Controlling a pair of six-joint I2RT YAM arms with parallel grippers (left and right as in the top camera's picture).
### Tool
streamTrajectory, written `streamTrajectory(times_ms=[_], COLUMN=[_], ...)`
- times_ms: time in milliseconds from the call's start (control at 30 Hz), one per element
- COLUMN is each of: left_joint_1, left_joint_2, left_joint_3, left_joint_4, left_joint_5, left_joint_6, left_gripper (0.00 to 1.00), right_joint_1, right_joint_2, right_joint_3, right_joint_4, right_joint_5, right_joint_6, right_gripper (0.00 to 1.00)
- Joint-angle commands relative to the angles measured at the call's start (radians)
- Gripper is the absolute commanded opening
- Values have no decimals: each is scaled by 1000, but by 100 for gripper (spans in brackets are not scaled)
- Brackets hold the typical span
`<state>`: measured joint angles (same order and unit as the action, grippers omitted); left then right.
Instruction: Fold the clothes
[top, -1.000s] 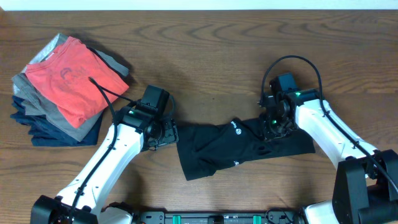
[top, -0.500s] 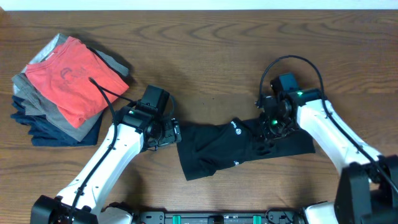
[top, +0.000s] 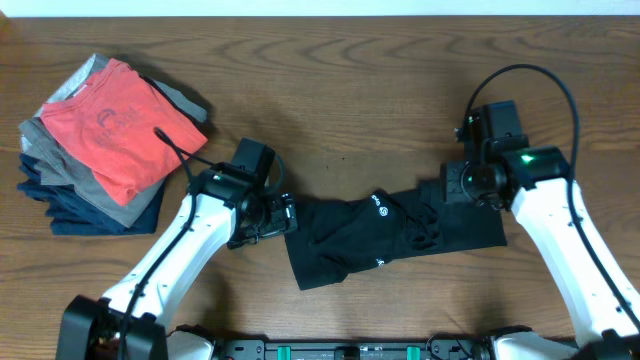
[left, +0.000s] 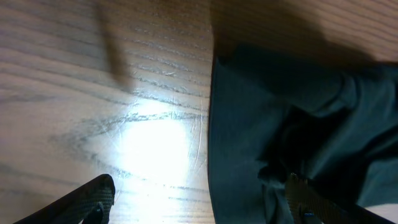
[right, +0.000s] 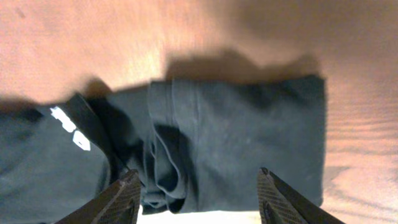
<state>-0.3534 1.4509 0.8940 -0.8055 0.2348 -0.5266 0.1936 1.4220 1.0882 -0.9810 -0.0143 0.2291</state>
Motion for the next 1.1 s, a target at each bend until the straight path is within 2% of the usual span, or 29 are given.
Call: streamTrajectory(times_ms=[0,300,367,500,567,933,967,1067], left_joint_1=[4,4,4,4,4,4,4,4], left_joint_2=[21,30,30,30,30,30,30,30], left_joint_3=[-11,-11,-11,-11,-11,-11,-11,-11], left_joint_4=[-1,1,3,5,5,5,6,3], left_joint_5=[17,16,16,16,16,16,16,17], left_joint_6=[-7,-6,-6,-6,-6,-6,-6,-6], left_gripper=[89,89,89,89,89,89,89,89], right_joint_1=[26,93,104,107,107,107,107,107], right_joint_2=[50,135,135,135,135,135,135,135], right_joint_3=[-57,-188,-206,-219,-220,-220,-220,-220], right_joint_4=[-4,72,87,98,94,-52,-50,-3], right_joint_5=[-19,-106,-109,-100,-77,-27,-27,-27], right_joint_6=[17,18,18,18,18,43,43,44], right_gripper=[58,56,52,17,2,1,3,22])
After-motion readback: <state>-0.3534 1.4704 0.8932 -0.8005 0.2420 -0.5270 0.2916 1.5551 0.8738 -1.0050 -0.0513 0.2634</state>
